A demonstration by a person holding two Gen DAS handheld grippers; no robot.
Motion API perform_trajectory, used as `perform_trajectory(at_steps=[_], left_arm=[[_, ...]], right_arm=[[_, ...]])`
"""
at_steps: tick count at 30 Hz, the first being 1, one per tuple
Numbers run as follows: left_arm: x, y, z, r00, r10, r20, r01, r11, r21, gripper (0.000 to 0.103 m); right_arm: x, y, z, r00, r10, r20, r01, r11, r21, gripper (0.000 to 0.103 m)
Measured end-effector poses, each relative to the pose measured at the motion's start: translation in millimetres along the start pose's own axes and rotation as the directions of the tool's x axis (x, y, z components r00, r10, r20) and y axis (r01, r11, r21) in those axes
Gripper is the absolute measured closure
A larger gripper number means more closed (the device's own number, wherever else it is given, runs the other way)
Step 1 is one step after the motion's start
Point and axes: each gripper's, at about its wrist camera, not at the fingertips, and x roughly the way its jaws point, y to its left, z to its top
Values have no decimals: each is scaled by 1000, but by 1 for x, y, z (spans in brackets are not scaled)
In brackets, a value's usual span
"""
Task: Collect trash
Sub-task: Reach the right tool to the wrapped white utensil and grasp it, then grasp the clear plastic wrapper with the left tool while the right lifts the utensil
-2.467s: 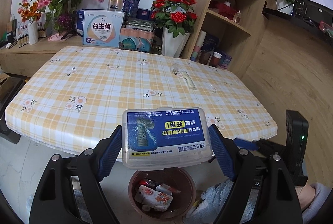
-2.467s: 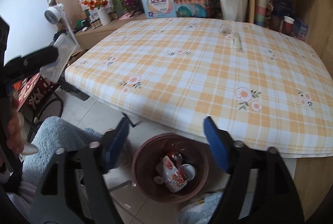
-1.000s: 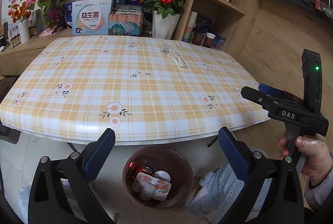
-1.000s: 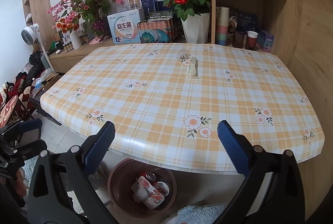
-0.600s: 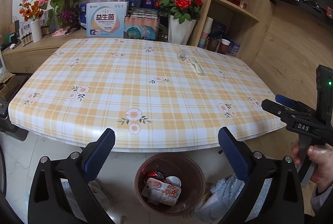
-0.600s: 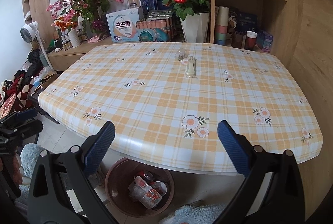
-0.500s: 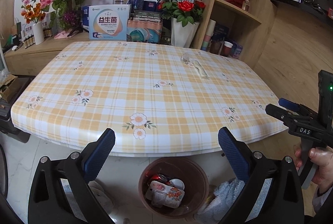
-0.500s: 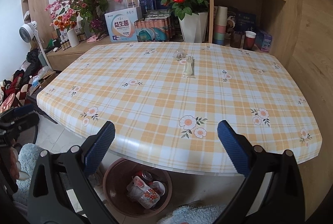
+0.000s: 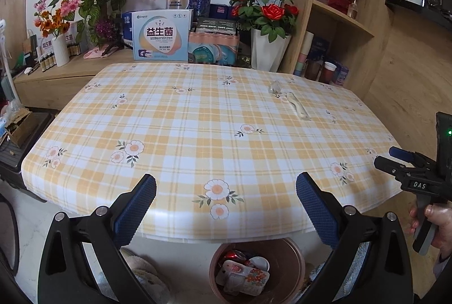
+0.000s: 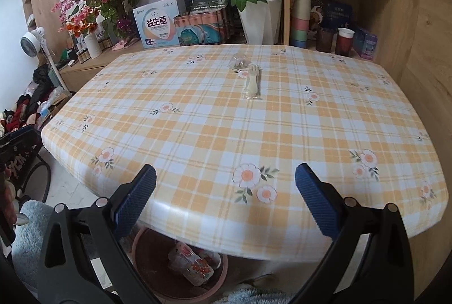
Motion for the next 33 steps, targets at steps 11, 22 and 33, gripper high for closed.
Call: perform_trajectory(at_steps=[11,22,33], left_arm=[[83,-5,59,999,-32,-17,33,998,47,6],[184,-17,129,998,-66,-11,66,995,71,6],[285,-58,162,980,-150,-132,165,980,111,11]], right_arm=[[113,-36,72,993,-55,-100,51,998,-38,9],[248,-58,141,972,-87,-217,88,996,-7,50],[271,-69,151,973,-56,-225,58,998,3,86]])
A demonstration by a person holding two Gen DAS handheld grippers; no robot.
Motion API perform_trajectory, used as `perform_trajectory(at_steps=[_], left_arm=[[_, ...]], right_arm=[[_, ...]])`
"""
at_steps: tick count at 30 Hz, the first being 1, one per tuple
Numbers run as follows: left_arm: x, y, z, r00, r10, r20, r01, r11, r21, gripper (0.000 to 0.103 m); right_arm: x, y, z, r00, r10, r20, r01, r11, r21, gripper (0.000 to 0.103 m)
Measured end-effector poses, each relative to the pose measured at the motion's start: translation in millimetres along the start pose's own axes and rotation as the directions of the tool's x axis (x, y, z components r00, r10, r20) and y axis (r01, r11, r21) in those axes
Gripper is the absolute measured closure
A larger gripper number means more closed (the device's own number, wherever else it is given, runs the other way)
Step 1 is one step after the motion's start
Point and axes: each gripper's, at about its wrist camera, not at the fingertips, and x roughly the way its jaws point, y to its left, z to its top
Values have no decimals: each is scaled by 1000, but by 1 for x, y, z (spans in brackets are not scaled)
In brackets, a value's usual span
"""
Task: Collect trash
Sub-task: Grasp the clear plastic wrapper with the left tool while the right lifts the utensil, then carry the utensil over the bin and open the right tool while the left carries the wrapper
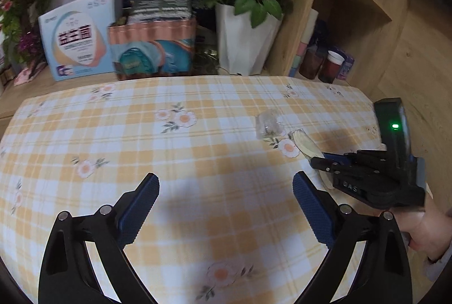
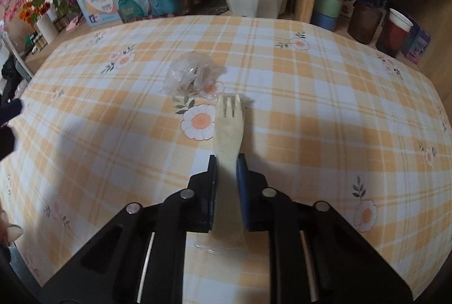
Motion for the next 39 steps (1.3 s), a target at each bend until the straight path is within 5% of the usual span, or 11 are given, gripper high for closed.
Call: perform_trajectory(at_steps=[9,16,19,21,24,39], left_arm=[[107,-53,54,993,-56,-107,62,996,58,18],[164,-68,71,982,34,-185,-28,999,35,28],[170,-66,70,973,85,-215,-78,996,43,58],[164,-62,67,973,103,-206,-96,994,42,72],[144,-57,58,971,114,-210,-102,992,68,75],[-24,-56,15,998,31,-63,-23,992,127,79]], right_arm=[[-41,-70,-16,996,-9,90,-7,985,174,86],[-68,-99,-37,994,-1,111,-28,966,257,86],[-75,-101,-45,993,1,115,-32,962,273,86],[-80,-100,-51,993,5,118,-39,957,288,86],[-86,-95,-59,992,21,128,-60,949,308,86],[-147,-30,-105,985,55,165,-103,950,293,86]])
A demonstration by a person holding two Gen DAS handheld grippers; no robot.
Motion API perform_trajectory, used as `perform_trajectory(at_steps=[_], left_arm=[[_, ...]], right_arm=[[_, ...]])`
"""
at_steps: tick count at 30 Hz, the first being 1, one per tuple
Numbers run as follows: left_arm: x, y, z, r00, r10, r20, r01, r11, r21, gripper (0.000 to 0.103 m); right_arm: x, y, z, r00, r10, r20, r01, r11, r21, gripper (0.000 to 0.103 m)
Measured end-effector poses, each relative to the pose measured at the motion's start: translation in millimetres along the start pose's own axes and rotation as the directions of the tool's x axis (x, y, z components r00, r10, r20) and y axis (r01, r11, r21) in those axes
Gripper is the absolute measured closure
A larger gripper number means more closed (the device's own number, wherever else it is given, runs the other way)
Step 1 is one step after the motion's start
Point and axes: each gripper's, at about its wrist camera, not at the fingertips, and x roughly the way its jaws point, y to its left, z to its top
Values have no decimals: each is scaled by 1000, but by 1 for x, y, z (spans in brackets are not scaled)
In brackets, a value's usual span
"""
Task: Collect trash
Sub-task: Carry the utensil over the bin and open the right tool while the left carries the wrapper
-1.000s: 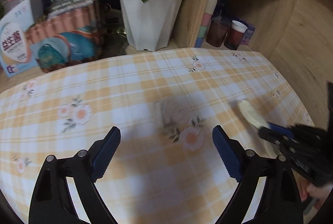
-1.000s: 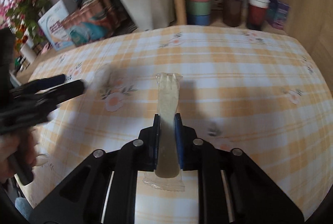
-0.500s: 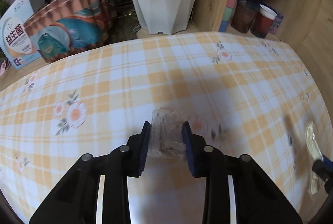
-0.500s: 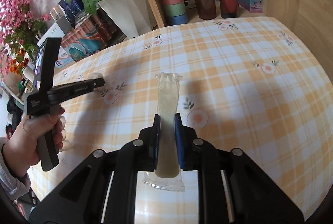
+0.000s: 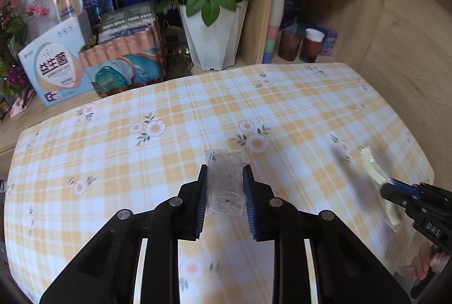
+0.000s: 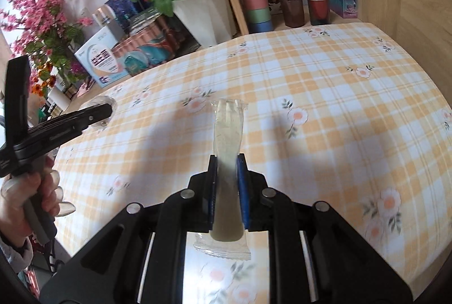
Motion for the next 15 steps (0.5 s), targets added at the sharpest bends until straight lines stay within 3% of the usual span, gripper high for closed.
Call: perform_trajectory(at_steps=[15], left_arm=[[-144,-6,-89,992,-18,124,21,1000,-20,79]], right_arm=[[-70,43,-69,998,53,13,-52,997,-52,86]])
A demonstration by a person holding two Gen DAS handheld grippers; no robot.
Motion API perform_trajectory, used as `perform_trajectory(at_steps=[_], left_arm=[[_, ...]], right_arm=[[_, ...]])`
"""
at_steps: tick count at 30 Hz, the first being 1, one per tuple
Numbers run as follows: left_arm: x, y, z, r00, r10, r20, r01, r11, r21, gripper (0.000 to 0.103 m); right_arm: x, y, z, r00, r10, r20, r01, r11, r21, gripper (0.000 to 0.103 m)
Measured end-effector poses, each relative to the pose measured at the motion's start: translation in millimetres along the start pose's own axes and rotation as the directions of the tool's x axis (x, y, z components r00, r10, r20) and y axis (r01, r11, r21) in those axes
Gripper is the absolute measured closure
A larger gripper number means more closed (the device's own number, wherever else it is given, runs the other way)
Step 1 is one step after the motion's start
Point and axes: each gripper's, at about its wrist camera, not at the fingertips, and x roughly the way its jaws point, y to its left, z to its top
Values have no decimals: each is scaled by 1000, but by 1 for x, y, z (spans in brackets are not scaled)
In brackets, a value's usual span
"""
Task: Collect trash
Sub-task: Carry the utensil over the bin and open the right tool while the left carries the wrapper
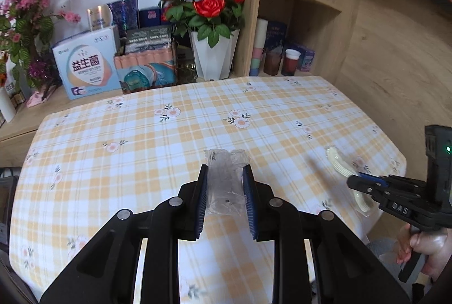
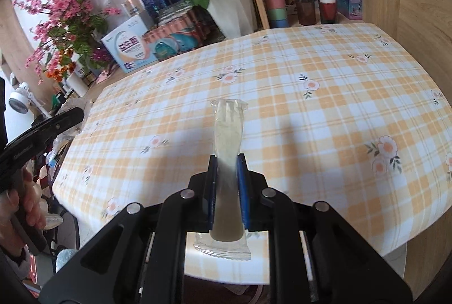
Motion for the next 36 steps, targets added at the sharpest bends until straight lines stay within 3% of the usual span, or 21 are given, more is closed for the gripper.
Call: perform_trajectory(at_steps=[10,17,27,36], left_arm=[[-91,-17,-52,997,4,74,-2,999,-33,79],[-133,-23,-93,996,17,82,-9,995,-104,79],[-179,-29,-134,993,27,118,-9,988,-151,79],[-185,-33,-139,991,27,129,-7,988,-156,79]], right_arm=[[-41,47,-31,997,69,40,-64,991,-117,86],[-63,71,-57,993,112,46,-103,979,-175,86],[-91,90,-89,990,137,22,-128,964,-232,86],[-94,91,-103,986,164,-25,-164,944,-285,86]])
